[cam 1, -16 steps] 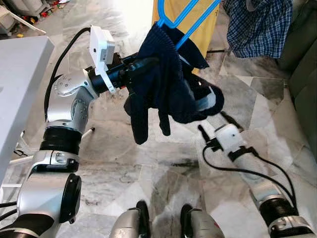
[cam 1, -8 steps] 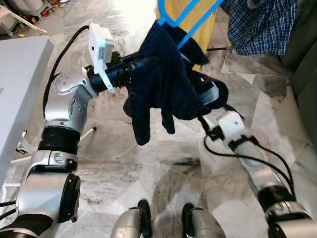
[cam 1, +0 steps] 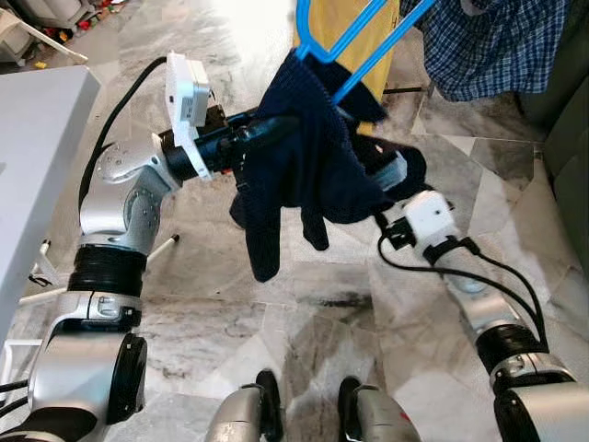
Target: Hang hanger
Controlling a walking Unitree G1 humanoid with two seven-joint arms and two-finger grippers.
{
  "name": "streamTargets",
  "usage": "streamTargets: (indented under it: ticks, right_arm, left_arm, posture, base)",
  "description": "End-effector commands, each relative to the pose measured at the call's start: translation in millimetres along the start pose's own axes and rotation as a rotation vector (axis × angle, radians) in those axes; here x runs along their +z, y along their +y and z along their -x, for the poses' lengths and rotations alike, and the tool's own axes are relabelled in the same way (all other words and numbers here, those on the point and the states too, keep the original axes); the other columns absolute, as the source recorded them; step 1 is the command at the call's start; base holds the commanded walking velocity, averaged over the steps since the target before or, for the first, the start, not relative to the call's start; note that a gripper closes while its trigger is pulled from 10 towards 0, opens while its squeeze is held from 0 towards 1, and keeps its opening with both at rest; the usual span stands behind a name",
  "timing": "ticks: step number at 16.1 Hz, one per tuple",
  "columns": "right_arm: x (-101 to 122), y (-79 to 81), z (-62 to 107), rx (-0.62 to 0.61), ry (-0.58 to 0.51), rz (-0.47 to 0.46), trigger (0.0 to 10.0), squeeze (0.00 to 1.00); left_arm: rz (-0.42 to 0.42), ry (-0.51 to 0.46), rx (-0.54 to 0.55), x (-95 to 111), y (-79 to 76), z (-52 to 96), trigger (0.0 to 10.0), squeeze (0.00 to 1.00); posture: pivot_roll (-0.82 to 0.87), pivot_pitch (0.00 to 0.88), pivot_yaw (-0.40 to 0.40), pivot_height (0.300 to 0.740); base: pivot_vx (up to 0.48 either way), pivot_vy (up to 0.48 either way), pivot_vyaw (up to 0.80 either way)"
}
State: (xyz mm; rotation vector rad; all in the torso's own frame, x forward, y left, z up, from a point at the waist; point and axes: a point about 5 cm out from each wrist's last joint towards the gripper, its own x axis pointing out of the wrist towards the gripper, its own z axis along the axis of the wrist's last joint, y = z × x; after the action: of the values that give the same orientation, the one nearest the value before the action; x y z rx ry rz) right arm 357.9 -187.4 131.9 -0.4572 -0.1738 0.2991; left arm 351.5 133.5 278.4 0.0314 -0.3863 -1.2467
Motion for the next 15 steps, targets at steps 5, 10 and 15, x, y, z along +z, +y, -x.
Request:
streamTargets:
  ticks: [5, 10, 15]
  right_arm:
    - [-8.0, -4.8, 2.9, -0.053, 0.034, -0.096, 0.0, 0.0]
    - [-2.8, -7.7, -0.8, -0.04, 0.013, -0.091, 0.0, 0.0]
    - [9.9, -1.3, -5.6, 0.039, -0.064, -0.088, 0.0, 0.0]
  left_arm:
    - [-0.011, -0.056, -0.034, 8.2, -8.8, 2.3, 0.0, 0.0]
    - [-0.002, -0.072, -0.026, 8.3, -9.8, 2.8, 0.0, 0.0]
    - [0.002, -0.073, -0.03, 7.0, -10.4, 0.6, 0.0, 0.0]
  posture:
    - [-0.05, 0.265, 0.076, 0.74]
    - [-0.06, 0.253, 0.063, 0.74]
    - [-0.06, 0.248, 0.063, 0.74]
  base:
    - [0.0, 0.0, 0.0]
    - [0.0, 0.0, 0.0]
    - [0.0, 0.0, 0.0]
